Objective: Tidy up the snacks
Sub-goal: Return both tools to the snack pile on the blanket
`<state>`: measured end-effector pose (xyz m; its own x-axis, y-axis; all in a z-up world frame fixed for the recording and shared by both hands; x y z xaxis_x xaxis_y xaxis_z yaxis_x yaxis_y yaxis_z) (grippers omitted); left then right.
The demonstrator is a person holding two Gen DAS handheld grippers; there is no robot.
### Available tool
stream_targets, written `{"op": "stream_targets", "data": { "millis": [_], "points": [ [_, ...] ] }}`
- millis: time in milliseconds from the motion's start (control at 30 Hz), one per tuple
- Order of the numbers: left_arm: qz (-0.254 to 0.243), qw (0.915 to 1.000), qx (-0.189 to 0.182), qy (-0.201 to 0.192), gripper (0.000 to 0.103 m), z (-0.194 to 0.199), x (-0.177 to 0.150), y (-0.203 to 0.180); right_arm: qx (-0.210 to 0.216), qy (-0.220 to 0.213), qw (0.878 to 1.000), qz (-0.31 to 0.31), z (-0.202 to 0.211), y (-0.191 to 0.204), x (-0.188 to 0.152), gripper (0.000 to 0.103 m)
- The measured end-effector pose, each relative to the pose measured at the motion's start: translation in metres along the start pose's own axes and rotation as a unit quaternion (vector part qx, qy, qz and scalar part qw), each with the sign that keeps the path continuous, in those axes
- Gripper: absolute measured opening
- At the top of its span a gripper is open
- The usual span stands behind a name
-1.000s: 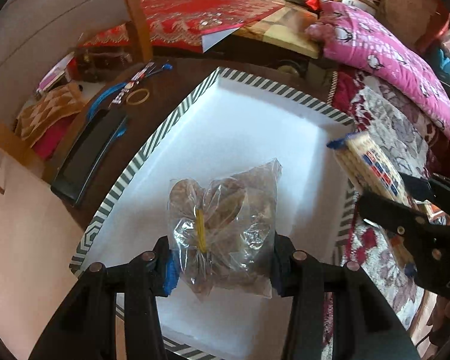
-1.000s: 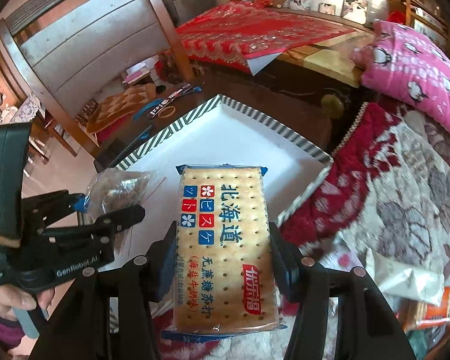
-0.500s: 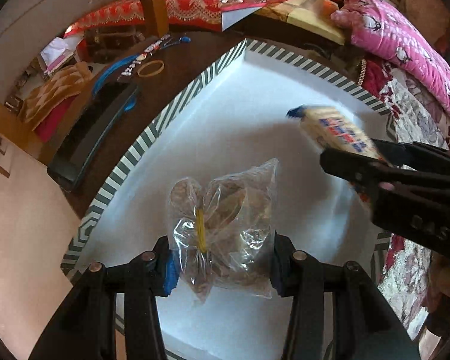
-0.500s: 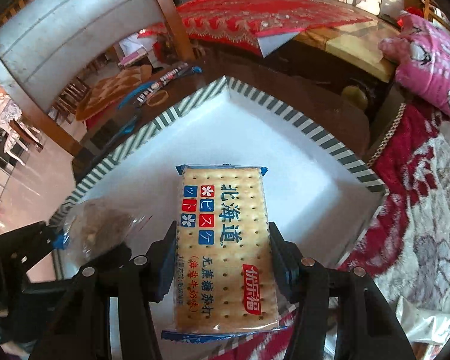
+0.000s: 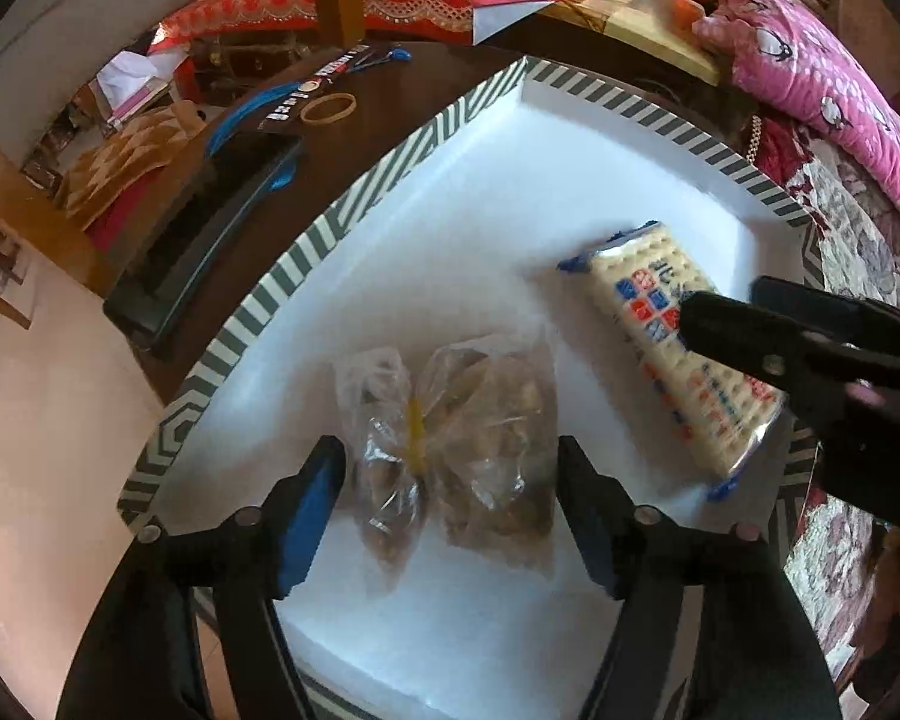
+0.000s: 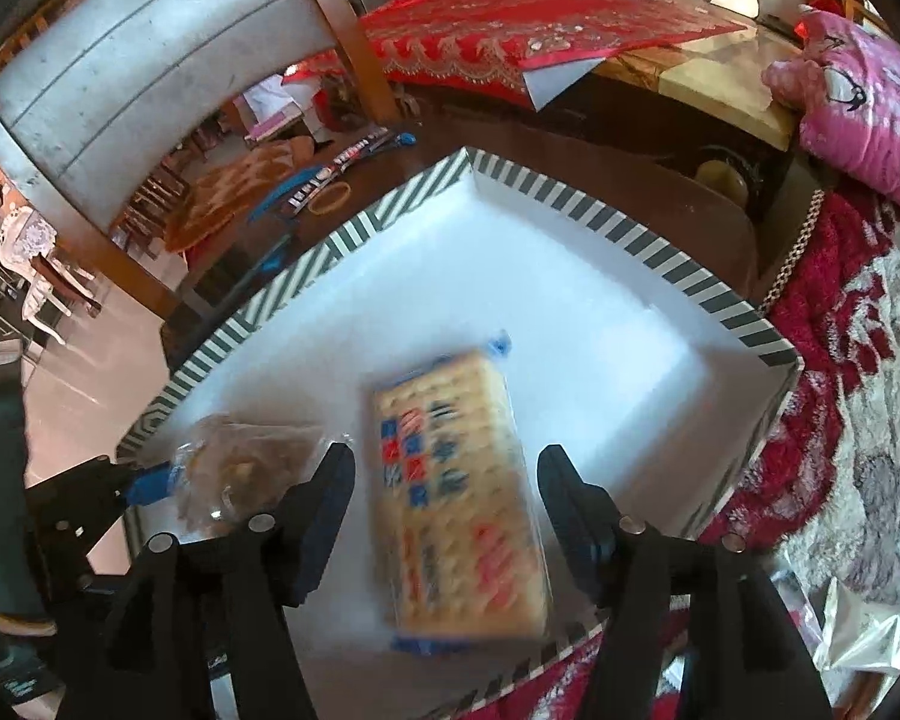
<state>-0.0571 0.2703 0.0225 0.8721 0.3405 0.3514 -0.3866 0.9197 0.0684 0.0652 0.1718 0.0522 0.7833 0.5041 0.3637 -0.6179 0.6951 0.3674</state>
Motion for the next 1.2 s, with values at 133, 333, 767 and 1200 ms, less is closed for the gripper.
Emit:
{"op": "stream_targets", "data": {
  "millis": [133, 333, 767, 1200],
  "points": [
    [-0.001, 1.0000, 0.002, -0.007, 0.076, 0.009, 0.000, -0.004, 0.002, -0.012, 1.000, -0.005, 0.021, -0.002, -0.007, 0.073],
    [-0.029, 0.9985, 0.010, -0.044, 0.082, 0.036, 0.000, -0.029, -0.001, -0.047, 0.999, -0.014, 0.062, -0.016, -0.025, 0.076],
    [-0.088, 0.9933, -0.035, -0.067, 0.083, 0.065, 0.001, -0.097, -0.037, -0.091, 0.991, -0.089, 0.137, -0.091, -0.080, 0.084],
    [-0.131, 0.9871, -0.067, -0.061, 0.083, 0.069, 0.003, -0.158, -0.085, -0.088, 0.981, -0.152, 0.175, -0.164, -0.148, 0.085]
  ]
}}
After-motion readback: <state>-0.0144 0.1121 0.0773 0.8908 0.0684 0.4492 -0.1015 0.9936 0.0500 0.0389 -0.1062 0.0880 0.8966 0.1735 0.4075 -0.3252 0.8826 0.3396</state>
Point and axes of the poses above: each gripper's, at about its wrist camera, not at the fingertips, and z roughly against the way its jaws point, y to its left, x to its top, the point moved 2 cm from there along -z, roughly the way its jaws point, and after that the axes turned 11 degrees about -z, right-handed, at the moved point
